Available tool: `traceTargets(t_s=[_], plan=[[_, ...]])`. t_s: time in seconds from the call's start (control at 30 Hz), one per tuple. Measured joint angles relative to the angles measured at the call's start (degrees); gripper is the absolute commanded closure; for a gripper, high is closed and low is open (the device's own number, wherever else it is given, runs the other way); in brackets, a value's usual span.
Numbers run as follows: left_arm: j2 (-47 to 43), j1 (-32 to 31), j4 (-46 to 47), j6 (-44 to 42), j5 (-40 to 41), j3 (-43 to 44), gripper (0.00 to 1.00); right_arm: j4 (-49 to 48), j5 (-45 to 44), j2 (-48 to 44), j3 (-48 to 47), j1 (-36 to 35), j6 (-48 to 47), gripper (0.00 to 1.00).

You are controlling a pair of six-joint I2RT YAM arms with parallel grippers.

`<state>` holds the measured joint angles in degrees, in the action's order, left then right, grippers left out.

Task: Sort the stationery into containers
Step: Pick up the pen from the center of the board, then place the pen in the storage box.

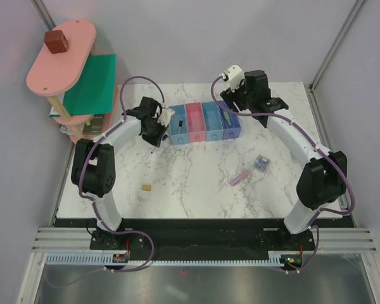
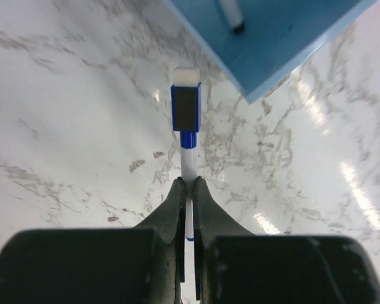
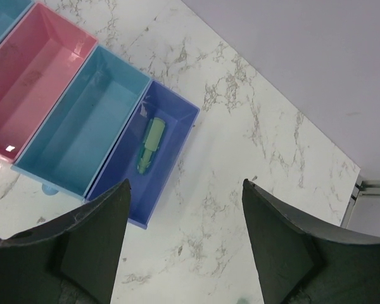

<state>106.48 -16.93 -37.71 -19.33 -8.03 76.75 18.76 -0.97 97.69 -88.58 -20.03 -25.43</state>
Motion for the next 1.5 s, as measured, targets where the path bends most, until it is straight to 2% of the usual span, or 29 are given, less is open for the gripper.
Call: traceTargets(t_s=[0.17, 0.33, 0.47, 0.57, 0.83, 1.13, 1.27, 1.4, 1.5], plan=[[-4.1, 0.3, -2.2, 5.5, -3.9, 10.0, 0.98, 0.0, -0.4, -2.8, 5.3, 0.0, 1.2, 0.20], [-4.2, 0.4, -2.7, 11.9, -8.8, 21.8, 0.98, 3.7, 1.7, -5.5, 11.6, 0.0, 1.0, 0.20], [-1.0, 0.3, -2.9, 17.8, -12.2, 29.0, 0.98, 11.3, 7.6, -7.4, 14.7, 0.0, -3.8, 0.19], [4.8, 0.1, -2.6, 22.1, -13.5, 33.7, 0.98, 17.5, 10.7, -9.3, 16.8, -0.1, -9.7, 0.18], [18.6, -1.2, -3.6, 27.1, -13.0, 36.7, 0.98, 27.8, 11.6, -12.0, 18.7, -0.6, -24.4, 0.18], [21.4, -2.3, -4.1, 29.6, -11.7, 37.9, 0.98, 29.2, 7.7, -12.9, 25.2, -5.2, -32.7, 0.18], [21.4, -2.3, -4.0, 29.6, -11.1, 38.1, 0.92, 27.3, 6.6, -11.0, 26.1, -5.8, -33.1, 0.18], [21.4, -2.3, -4.0, 29.6, -10.4, 38.1, 0.90, 24.0, 6.1, -8.5, 26.8, -5.9, -33.0, 0.18], [21.4, -2.3, -4.0, 29.5, -10.0, 38.1, 0.80, 22.2, 6.1, -7.1, 27.1, -5.9, -32.8, 0.17]])
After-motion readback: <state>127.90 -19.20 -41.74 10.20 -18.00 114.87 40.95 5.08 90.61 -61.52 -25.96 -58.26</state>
